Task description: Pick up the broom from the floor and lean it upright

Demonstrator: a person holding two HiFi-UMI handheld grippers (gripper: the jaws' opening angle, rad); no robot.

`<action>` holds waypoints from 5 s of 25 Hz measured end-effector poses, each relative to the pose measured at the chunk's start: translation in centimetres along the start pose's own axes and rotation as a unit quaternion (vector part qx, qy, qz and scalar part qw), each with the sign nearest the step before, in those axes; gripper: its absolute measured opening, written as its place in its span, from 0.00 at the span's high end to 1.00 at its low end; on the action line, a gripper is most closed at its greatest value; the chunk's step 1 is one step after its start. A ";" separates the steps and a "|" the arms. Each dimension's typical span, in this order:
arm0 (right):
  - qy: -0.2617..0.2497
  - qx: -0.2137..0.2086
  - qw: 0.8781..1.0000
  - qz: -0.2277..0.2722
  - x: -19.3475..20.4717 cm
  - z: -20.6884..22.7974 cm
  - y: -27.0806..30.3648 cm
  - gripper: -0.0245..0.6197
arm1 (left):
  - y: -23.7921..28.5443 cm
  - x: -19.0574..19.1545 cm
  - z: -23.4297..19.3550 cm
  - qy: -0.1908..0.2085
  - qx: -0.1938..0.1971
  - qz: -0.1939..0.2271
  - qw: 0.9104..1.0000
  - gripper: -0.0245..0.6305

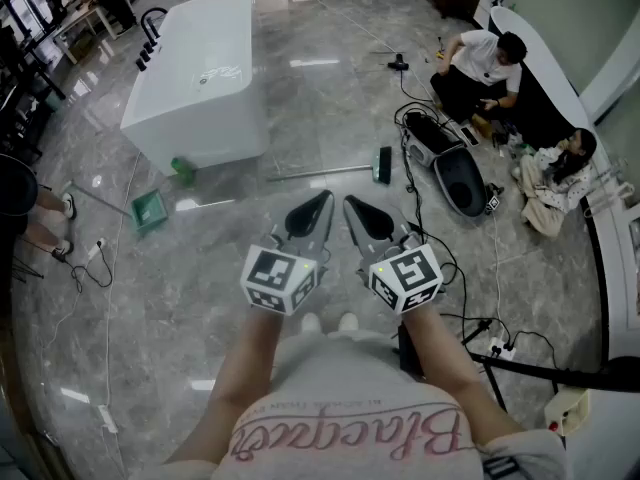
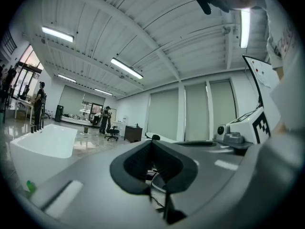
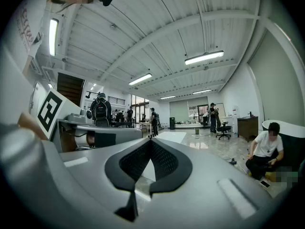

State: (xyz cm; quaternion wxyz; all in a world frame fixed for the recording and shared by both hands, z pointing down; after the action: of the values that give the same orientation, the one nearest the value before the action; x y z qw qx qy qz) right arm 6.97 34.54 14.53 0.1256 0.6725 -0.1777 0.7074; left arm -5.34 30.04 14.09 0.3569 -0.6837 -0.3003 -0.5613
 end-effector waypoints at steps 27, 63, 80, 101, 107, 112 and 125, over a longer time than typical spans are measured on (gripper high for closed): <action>0.007 -0.026 0.999 -0.028 2.1 4.9 0.6 0.96 | 2.0 2.3 -2.1 -0.027 -0.089 0.006 0.996 0.96; 0.023 -0.014 0.993 -0.117 9.0 21.8 26.2 0.96 | 19.8 8.3 -27.6 -0.065 -0.097 -0.076 0.990 0.96; 0.023 -0.113 0.968 -0.224 25.7 27.5 35.9 0.96 | 22.8 23.0 -37.5 -0.086 -0.136 -0.144 0.976 0.96; -0.060 -0.237 0.820 -0.518 73.4 30.3 38.7 0.86 | 21.7 60.9 -50.4 -0.065 -0.005 -0.278 0.958 0.96; -0.150 -0.304 0.750 -0.568 78.8 29.9 37.8 0.79 | 22.1 66.5 -50.9 -0.047 0.036 -0.355 0.933 0.96; -0.225 -0.332 0.706 -0.584 81.3 29.9 37.5 0.80 | 22.9 67.5 -50.6 -0.041 0.061 -0.378 0.923 0.96; -0.226 -0.302 0.802 -0.463 73.0 33.5 43.1 0.84 | 26.3 58.9 -51.4 -0.035 0.058 -0.258 0.964 0.96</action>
State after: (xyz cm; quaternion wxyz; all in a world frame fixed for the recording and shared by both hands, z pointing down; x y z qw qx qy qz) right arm 14.74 -23.02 84.74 0.5910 0.7438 -0.0729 0.3036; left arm -1.28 -26.66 73.84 0.2280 -0.5803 -0.5113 -0.5915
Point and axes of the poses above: the fingertips, and each gripper's own axes: y forward along the fingers, z to its right, x out of its underside, the point moved 8 cm from there along -y, backward along the fingers, and after that the axes turned 9 degrees about z, right-handed, at the moved point
